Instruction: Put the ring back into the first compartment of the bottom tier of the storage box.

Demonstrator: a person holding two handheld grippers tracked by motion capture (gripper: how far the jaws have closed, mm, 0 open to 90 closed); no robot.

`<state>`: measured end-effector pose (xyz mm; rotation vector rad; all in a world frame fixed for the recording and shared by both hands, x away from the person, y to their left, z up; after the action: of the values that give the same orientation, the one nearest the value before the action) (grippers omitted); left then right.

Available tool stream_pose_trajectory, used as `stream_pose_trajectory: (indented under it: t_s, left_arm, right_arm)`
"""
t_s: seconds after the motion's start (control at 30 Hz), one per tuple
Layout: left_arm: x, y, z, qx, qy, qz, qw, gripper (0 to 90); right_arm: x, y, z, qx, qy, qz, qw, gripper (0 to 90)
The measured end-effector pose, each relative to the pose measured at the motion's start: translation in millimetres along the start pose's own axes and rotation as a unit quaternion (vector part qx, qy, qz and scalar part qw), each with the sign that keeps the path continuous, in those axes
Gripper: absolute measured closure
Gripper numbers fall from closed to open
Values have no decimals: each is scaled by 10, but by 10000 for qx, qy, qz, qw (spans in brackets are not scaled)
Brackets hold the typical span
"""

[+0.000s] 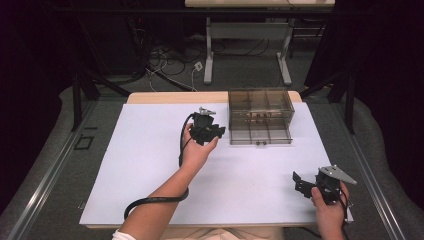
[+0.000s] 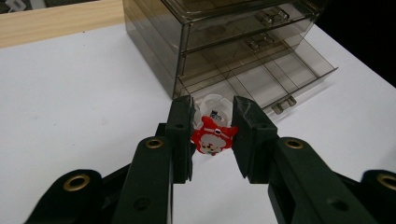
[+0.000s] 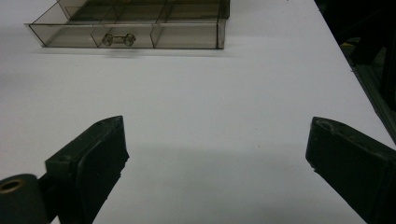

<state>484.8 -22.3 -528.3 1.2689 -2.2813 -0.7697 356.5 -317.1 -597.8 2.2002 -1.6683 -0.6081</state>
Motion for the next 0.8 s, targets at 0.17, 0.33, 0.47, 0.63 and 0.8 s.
stream_pose_trajectory:
  t_s: [0.17,0.33,0.47,0.63,0.8]
  left_arm:
    - [44,-80,-5,4,-97,-99,9999,689]
    - [62,-194,-4,29,-124,-115,9999,686]
    - [73,-240,14,-34,-143,-135,9998,685]
    - [83,-351,23,-63,-173,-185,9997,684]
    - [116,-418,28,-93,-227,-226,9994,684]
  right_arm:
    - [-14,-5,3,-20,10,-23,10000,50]
    - [-21,-12,3,-21,-52,-3,10000,55]
    - [-62,-30,5,-40,8,-36,10000,55]
    - [-111,-45,7,-66,105,-83,9999,55]
    - [-95,-40,4,-59,124,-65,9999,55]
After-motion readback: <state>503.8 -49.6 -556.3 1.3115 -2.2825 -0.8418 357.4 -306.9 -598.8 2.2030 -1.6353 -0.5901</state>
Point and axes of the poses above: each handheld gripper's, and its own axes: y roughly backward along the jaws, z roughly out of its underside, x roughly to its right, the point moved 9 cm from there along -y, roughly forward along the jaws, and after that the axes turned 8 degrees about -z, right-handed, at the moved point
